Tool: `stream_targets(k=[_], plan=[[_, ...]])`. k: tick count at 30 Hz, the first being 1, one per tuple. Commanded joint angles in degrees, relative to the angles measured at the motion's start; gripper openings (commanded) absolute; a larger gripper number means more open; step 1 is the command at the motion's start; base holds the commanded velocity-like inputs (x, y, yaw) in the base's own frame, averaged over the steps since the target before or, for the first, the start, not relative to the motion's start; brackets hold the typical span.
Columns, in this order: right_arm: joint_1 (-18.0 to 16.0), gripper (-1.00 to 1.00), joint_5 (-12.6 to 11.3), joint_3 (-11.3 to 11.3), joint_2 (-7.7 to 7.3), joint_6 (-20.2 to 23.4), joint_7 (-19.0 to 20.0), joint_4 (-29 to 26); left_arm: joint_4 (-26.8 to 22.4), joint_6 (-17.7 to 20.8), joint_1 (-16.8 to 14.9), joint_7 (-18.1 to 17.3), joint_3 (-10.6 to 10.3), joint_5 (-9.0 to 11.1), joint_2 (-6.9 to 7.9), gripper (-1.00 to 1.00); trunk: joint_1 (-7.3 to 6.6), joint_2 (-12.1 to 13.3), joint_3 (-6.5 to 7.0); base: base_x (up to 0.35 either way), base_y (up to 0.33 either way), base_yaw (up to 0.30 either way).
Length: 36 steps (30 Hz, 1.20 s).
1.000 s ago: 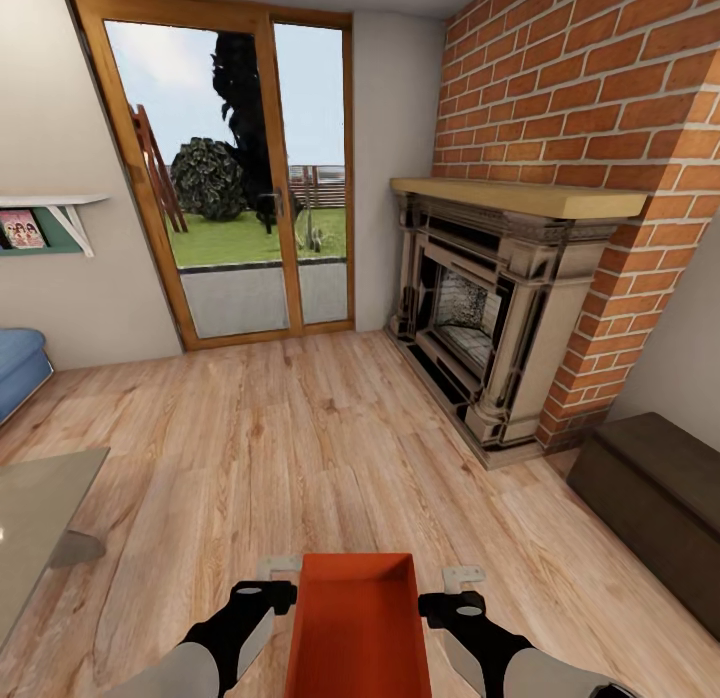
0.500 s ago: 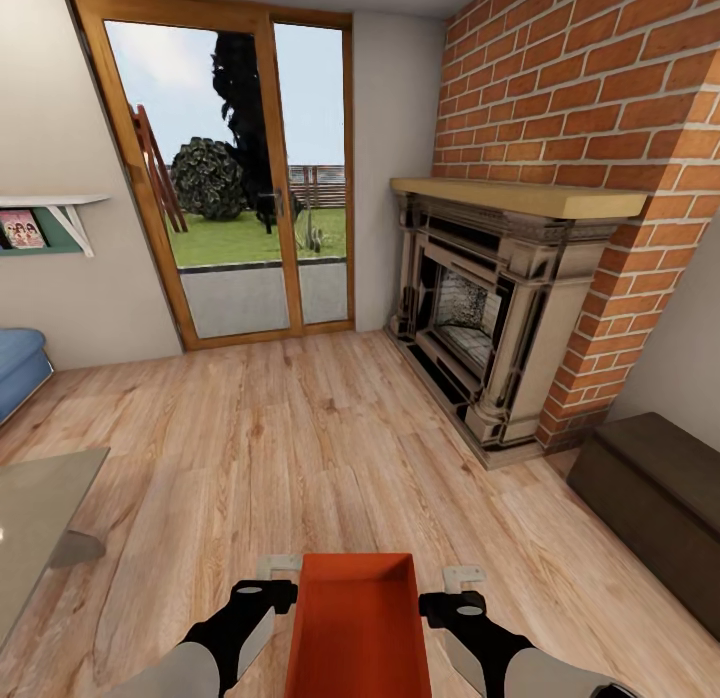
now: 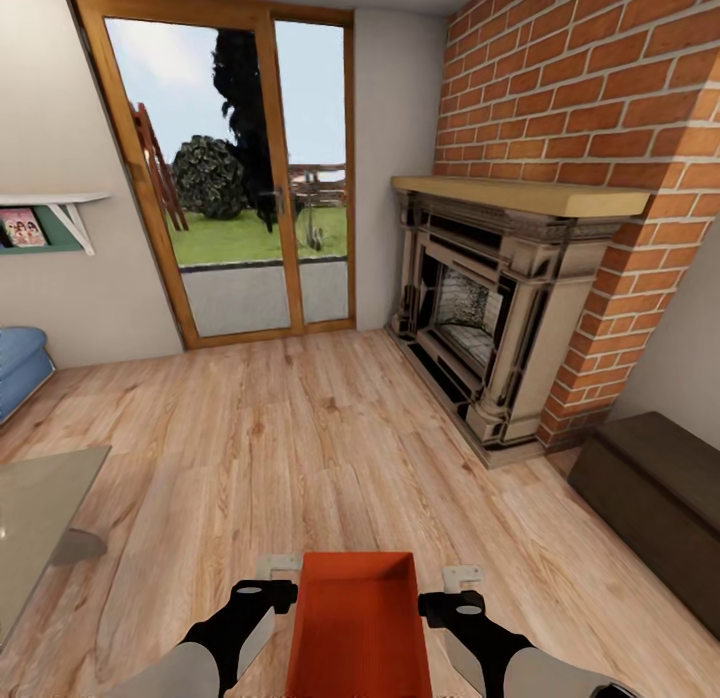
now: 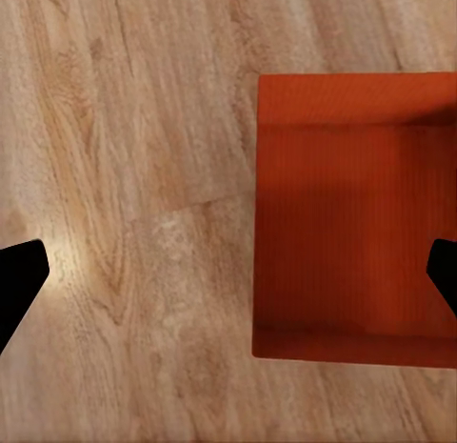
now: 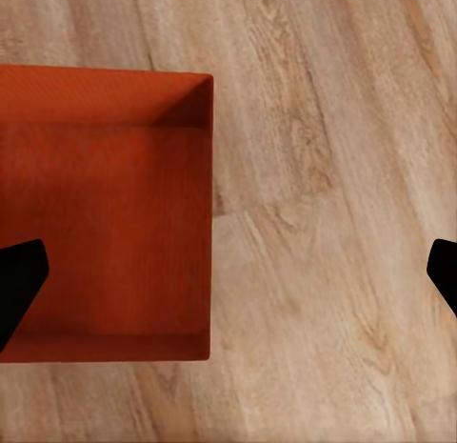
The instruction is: Move the two storage containers from the living room to the garage. In the garage, place one container on the floor and stack the other container on top of it (either order is fine).
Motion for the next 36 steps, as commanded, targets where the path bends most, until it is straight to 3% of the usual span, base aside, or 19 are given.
stream_targets(k=[1,15,36], plan=[[-0.04,1.0,-0.52,0.51,-0.04,-0.03,-0.26,-0.03,-0.11,0.36,-0.03,0.16,0.16,-0.29,-0.03,1.0,0.0,-0.04,-0.12,0.0,0.0,0.054],[-0.04,1.0,-0.5,0.41,-0.09,-0.48,-0.09,-0.03,0.0,-1.12,0.0,0.08,-0.02,-0.33,-0.03,1.0,0.0,-0.04,-0.29,0.0,0.0,0.007],[-0.04,1.0,-0.51,0.45,-0.06,-1.23,-0.03,-0.03,0.82,-2.54,0.0,-0.05,-0.11,-0.26,0.12,1.0,0.0,-0.04,-2.11,0.0,0.0,0.079]])
